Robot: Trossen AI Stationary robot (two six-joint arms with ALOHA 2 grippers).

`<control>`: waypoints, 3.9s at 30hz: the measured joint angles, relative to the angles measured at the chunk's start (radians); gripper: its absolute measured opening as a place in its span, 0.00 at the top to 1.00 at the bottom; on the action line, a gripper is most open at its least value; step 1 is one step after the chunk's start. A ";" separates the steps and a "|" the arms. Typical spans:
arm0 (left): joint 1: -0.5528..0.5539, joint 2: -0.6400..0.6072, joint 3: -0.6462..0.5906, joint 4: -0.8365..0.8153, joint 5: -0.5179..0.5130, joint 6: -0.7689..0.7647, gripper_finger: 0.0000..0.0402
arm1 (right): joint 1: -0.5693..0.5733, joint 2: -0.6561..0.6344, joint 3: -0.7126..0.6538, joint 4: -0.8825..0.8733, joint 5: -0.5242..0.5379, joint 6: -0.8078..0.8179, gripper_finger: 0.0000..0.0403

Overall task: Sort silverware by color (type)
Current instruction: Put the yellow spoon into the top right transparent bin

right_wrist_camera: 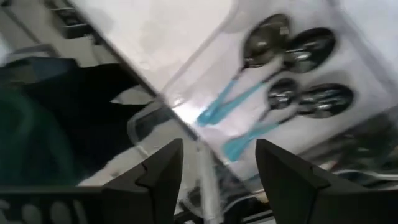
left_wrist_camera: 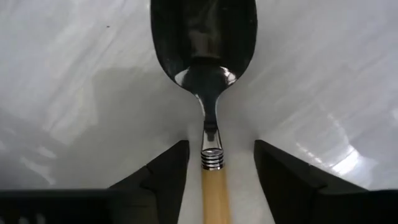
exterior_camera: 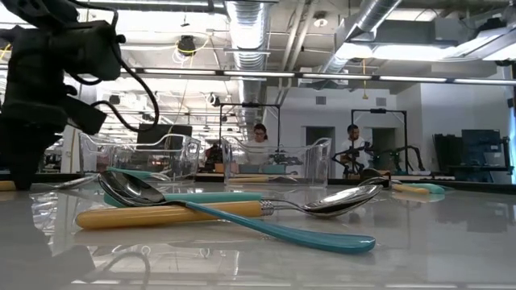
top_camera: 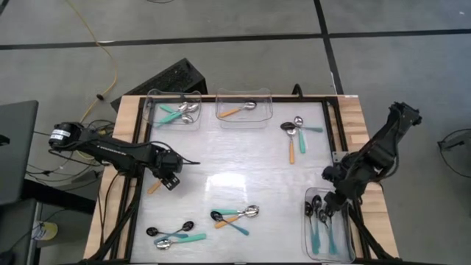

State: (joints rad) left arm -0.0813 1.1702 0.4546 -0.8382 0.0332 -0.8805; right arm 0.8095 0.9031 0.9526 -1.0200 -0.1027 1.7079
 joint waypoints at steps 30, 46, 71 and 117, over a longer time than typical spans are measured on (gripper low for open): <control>0.497 0.872 1.649 -0.151 -0.178 1.150 0.97 | -0.101 0.031 0.157 0.110 0.582 -0.530 0.45; 0.608 1.245 1.862 -0.249 -0.251 1.235 0.92 | -0.224 0.138 0.157 0.126 0.733 -0.603 0.45; 0.557 0.712 1.752 -0.501 -0.213 0.947 0.50 | -1.079 0.363 0.074 0.001 0.291 -0.921 0.55; 0.326 0.039 0.817 0.035 -0.201 0.773 0.51 | -1.184 0.520 -0.025 0.169 -0.325 -1.050 0.84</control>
State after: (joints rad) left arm 0.2443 1.2090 1.2716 -0.8029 -0.1680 -0.1072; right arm -0.3750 1.4232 0.9281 -0.8514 -0.4274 0.6582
